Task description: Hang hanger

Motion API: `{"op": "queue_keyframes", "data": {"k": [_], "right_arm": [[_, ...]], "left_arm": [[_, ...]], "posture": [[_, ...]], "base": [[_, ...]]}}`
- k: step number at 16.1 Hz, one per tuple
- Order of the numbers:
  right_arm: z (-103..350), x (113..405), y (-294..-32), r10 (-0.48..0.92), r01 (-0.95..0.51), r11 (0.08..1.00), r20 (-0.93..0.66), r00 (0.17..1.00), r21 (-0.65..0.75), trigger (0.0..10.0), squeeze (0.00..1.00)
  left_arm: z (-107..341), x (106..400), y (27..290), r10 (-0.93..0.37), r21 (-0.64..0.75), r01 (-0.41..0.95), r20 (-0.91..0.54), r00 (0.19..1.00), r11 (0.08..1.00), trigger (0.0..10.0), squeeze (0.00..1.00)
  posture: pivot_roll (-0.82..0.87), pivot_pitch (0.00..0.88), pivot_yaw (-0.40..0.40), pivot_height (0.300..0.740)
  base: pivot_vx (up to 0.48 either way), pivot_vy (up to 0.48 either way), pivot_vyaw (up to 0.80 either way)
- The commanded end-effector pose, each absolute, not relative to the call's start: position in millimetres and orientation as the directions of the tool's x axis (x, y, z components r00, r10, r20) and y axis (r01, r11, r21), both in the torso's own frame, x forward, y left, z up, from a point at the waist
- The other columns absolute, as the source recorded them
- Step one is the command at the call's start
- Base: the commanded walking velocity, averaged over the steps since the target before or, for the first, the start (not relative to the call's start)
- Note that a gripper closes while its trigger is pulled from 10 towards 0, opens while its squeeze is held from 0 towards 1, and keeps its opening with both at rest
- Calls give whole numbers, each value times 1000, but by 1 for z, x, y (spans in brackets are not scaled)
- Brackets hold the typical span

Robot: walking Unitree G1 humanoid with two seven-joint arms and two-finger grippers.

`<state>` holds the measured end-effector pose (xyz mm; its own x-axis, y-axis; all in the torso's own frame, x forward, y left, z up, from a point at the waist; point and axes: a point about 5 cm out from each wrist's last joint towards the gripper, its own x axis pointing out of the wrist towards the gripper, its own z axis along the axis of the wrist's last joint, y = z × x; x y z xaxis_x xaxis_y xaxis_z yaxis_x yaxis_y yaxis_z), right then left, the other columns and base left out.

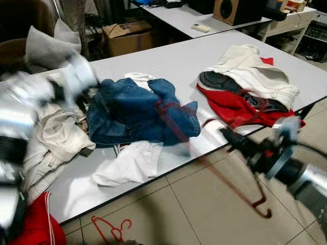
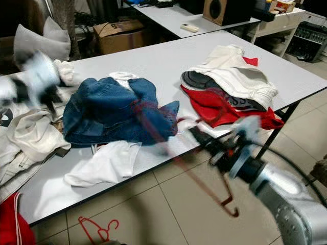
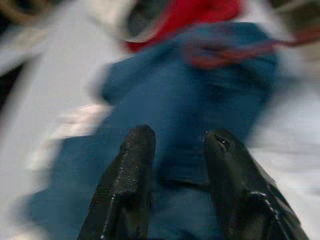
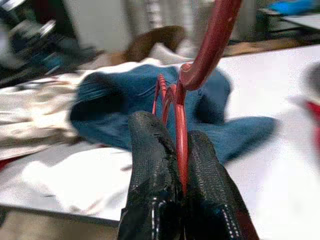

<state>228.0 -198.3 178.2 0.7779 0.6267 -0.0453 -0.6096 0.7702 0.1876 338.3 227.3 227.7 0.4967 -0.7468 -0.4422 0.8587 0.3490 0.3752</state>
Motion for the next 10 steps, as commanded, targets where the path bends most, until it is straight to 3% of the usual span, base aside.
{"op": "queue_keyframes", "data": {"k": [1,3,4,6,9,10], "right_arm": [[182,230,-207,575,-563,810,-31,818,167,10000,0],[181,225,-211,561,-546,818,-40,827,182,10000,0],[179,221,-211,557,-540,821,-50,829,183,10000,0],[176,218,-211,536,-519,833,-47,843,190,10000,0],[177,216,-207,540,-523,828,-32,841,204,10000,0],[176,216,-205,546,-528,824,-36,837,203,10000,0]], "left_arm": [[223,333,225,-751,333,885,-479,455,324,10000,1000],[188,322,222,-717,250,925,-585,379,286,10000,1000],[173,320,223,-668,241,914,-626,403,326,10000,1000],[158,325,224,-566,300,841,-633,529,450,10000,1000],[154,334,201,-590,247,727,-449,671,640,10000,965],[152,335,196,-591,249,720,-432,681,648,10000,176]], "posture": [[-165,0,46,740],[-172,0,44,740],[-176,0,44,740],[-184,0,43,740],[-191,0,43,740],[-194,0,42,740]], "base": [[0,0,0],[0,0,0],[0,0,0],[0,0,0],[0,0,0],[0,0,0]]}}
